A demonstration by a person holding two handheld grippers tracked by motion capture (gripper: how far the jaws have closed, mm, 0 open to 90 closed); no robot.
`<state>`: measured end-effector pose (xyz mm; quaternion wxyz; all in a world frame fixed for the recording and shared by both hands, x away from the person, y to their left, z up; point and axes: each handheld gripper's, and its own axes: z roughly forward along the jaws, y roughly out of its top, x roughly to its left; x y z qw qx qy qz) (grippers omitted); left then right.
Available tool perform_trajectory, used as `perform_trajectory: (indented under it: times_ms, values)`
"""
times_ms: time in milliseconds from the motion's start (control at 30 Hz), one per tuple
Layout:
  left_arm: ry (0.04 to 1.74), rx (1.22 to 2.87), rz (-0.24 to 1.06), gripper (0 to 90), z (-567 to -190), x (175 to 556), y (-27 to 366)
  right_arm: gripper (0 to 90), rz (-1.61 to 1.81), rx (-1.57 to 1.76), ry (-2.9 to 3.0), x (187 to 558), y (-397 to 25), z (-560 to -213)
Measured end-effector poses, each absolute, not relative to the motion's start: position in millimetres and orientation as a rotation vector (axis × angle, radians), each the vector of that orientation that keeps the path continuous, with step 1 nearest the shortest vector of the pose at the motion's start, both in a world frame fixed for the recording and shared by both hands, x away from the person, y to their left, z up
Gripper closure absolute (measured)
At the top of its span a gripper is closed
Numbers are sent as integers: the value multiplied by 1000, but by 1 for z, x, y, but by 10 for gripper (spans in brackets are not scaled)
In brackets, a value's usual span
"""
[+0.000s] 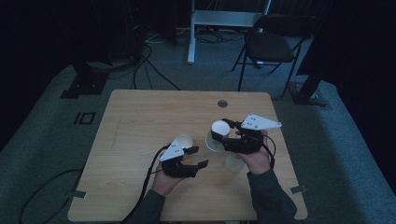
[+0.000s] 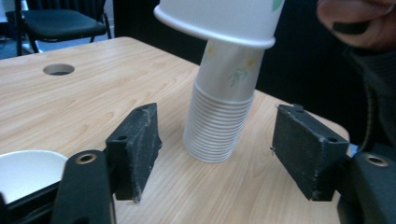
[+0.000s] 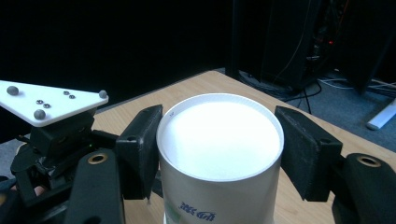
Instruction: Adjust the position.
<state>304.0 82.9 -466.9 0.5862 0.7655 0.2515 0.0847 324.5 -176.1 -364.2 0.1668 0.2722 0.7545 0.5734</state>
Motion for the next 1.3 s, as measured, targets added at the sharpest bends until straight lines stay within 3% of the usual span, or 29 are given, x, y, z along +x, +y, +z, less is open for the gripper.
perform_trajectory:
  times_ms: [733, 1300]
  values:
    - [558, 1708, 139, 434, -457, 304, 84, 351, 1719, 764, 2175, 324, -159, -372]
    - [585, 1613, 180, 525, -451, 304, 100, 351, 1789, 792, 2198, 326, -168, -380]
